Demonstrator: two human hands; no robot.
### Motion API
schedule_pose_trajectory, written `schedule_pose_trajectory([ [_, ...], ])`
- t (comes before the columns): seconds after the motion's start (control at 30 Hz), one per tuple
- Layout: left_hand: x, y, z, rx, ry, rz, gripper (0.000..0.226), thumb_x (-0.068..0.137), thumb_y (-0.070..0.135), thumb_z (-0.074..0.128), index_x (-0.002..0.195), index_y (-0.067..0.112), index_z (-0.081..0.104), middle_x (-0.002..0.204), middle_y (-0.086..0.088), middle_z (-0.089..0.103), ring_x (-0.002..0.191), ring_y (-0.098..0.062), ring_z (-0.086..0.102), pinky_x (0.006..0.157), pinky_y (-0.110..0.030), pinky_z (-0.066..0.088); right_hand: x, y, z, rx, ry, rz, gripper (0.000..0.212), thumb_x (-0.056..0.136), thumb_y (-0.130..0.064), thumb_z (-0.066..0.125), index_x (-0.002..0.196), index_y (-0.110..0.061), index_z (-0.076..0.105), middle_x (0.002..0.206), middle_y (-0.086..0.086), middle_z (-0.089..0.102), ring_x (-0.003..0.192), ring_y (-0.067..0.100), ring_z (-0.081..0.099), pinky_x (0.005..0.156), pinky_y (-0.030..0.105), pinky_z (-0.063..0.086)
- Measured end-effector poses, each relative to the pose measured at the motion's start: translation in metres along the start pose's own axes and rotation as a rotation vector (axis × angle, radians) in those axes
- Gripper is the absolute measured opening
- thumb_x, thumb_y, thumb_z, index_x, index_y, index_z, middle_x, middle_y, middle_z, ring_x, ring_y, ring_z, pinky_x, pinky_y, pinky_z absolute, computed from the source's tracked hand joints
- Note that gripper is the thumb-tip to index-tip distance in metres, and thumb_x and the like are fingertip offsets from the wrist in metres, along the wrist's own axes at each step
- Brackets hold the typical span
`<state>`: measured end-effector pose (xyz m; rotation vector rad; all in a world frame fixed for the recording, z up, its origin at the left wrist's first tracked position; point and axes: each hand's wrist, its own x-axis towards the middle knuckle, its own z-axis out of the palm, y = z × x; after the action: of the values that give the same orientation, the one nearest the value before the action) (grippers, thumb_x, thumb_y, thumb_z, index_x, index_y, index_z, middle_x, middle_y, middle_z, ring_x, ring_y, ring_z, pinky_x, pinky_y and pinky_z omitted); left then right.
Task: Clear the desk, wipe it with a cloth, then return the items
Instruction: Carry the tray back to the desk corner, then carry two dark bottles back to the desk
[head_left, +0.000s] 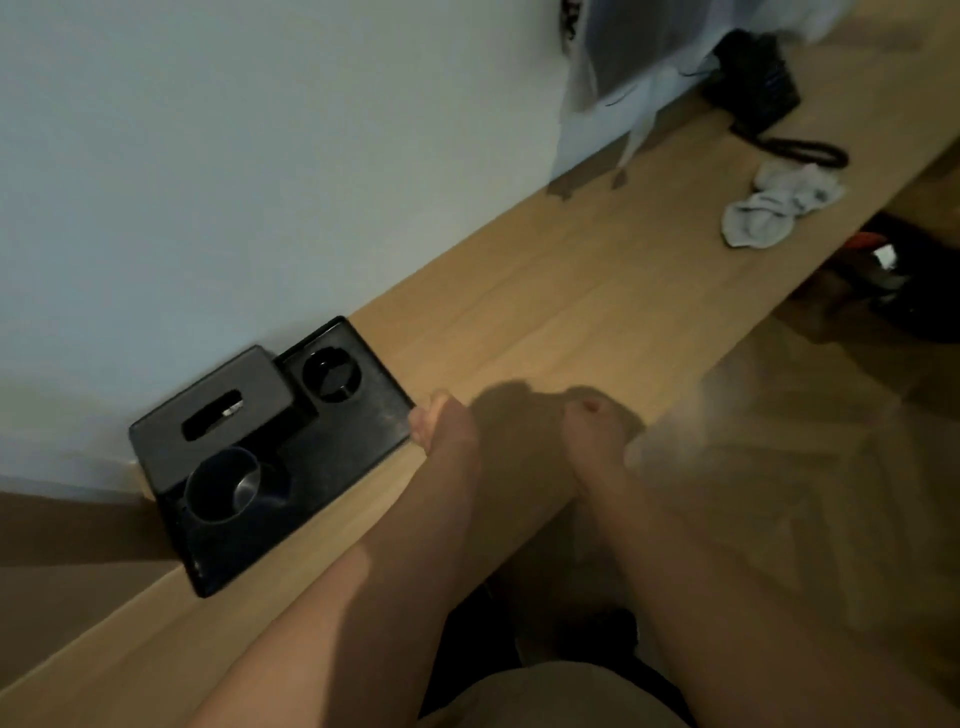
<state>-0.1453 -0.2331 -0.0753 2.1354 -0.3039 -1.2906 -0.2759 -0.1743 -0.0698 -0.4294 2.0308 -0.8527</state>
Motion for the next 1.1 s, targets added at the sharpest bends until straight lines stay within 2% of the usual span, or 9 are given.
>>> schedule_pose_trajectory([
  [0.07, -0.027, -0.004, 0.027, 0.244, -0.063, 0.214, 0.05, 0.101, 0.028, 0.047, 0.148, 0.01, 0.042, 0.154, -0.013, 0.038, 0.133, -0.033, 0.044, 0.112, -0.041, 0.036, 0.004, 0.001, -0.04, -0.027, 0.015, -0.034, 0.04, 0.099, -0.015, 0.046, 0.138, -0.004, 0.048, 0.131, 0.014, 0.054, 0.116, 0.031, 0.053, 0.087, 0.028, 0.041],
  [0.17, -0.094, -0.012, 0.067, 0.553, -0.236, 0.603, 0.057, 0.104, 0.03, 0.042, 0.155, 0.011, 0.026, 0.158, -0.012, 0.03, 0.141, -0.032, 0.035, 0.118, -0.04, 0.028, 0.011, 0.012, -0.11, 0.033, 0.112, -0.065, 0.049, 0.098, -0.019, 0.05, 0.146, -0.013, 0.04, 0.137, 0.007, 0.052, 0.104, 0.018, 0.05, 0.075, 0.023, 0.04],
  [0.27, -0.141, -0.031, 0.11, 0.767, -0.329, 0.915, 0.056, 0.104, 0.031, 0.043, 0.154, 0.012, 0.028, 0.155, -0.011, 0.035, 0.142, -0.029, 0.035, 0.12, -0.043, 0.029, 0.018, 0.029, -0.179, -0.02, 0.167, -0.123, 0.051, 0.099, -0.023, 0.052, 0.148, -0.016, 0.038, 0.143, 0.002, 0.046, 0.113, 0.017, 0.05, 0.081, 0.021, 0.042],
  [0.37, -0.193, -0.046, 0.163, 0.875, -0.423, 1.04, 0.056, 0.102, 0.031, 0.049, 0.153, 0.014, 0.032, 0.152, -0.01, 0.038, 0.139, -0.029, 0.037, 0.118, -0.046, 0.033, 0.032, 0.044, -0.252, -0.085, 0.226, -0.182, 0.05, 0.097, -0.022, 0.054, 0.145, -0.015, 0.039, 0.142, 0.006, 0.044, 0.117, 0.021, 0.053, 0.096, 0.037, 0.05],
  [0.43, -0.225, -0.056, 0.196, 0.925, -0.464, 1.16, 0.055, 0.101, 0.03, 0.05, 0.151, 0.013, 0.034, 0.149, -0.011, 0.041, 0.136, -0.03, 0.039, 0.117, -0.046, 0.034, 0.041, 0.05, -0.299, -0.126, 0.289, -0.205, 0.051, 0.096, -0.023, 0.057, 0.143, -0.014, 0.041, 0.138, 0.01, 0.049, 0.115, 0.024, 0.058, 0.098, 0.042, 0.052],
  [0.67, -0.318, -0.077, 0.285, 1.191, -0.521, 1.651, 0.056, 0.103, 0.035, 0.046, 0.153, 0.015, 0.031, 0.155, -0.011, 0.035, 0.143, -0.03, 0.034, 0.12, -0.047, 0.027, 0.062, 0.078, -0.428, -0.192, 0.447, -0.249, 0.056, 0.094, -0.024, 0.058, 0.146, -0.013, 0.04, 0.144, 0.01, 0.045, 0.127, 0.024, 0.048, 0.105, 0.035, 0.043],
  [0.77, -0.346, -0.081, 0.322, 1.262, -0.531, 1.792, 0.057, 0.104, 0.037, 0.043, 0.155, 0.016, 0.028, 0.159, -0.01, 0.031, 0.148, -0.029, 0.027, 0.122, -0.048, 0.022, 0.076, 0.08, -0.465, -0.231, 0.499, -0.241, 0.054, 0.094, -0.026, 0.056, 0.145, -0.017, 0.039, 0.146, 0.007, 0.042, 0.128, 0.022, 0.045, 0.105, 0.035, 0.041],
  [0.93, -0.383, -0.082, 0.405, 1.252, -0.556, 1.889, 0.058, 0.104, 0.037, 0.043, 0.155, 0.016, 0.027, 0.159, -0.009, 0.03, 0.15, -0.028, 0.024, 0.124, -0.048, 0.019, 0.12, 0.077, -0.523, -0.378, 0.549, -0.248, 0.057, 0.093, -0.02, 0.047, 0.147, -0.01, 0.034, 0.151, 0.01, 0.034, 0.14, 0.026, 0.031, 0.118, 0.04, 0.027],
  [1.1, -0.405, -0.07, 0.506, 1.267, -0.583, 1.988, 0.058, 0.104, 0.038, 0.04, 0.156, 0.017, 0.025, 0.161, -0.007, 0.029, 0.152, -0.026, 0.02, 0.125, -0.049, 0.016, 0.199, 0.056, -0.586, -0.431, 0.601, -0.258, 0.053, 0.095, -0.021, 0.045, 0.146, -0.01, 0.034, 0.154, 0.009, 0.032, 0.145, 0.025, 0.025, 0.122, 0.04, 0.021],
])
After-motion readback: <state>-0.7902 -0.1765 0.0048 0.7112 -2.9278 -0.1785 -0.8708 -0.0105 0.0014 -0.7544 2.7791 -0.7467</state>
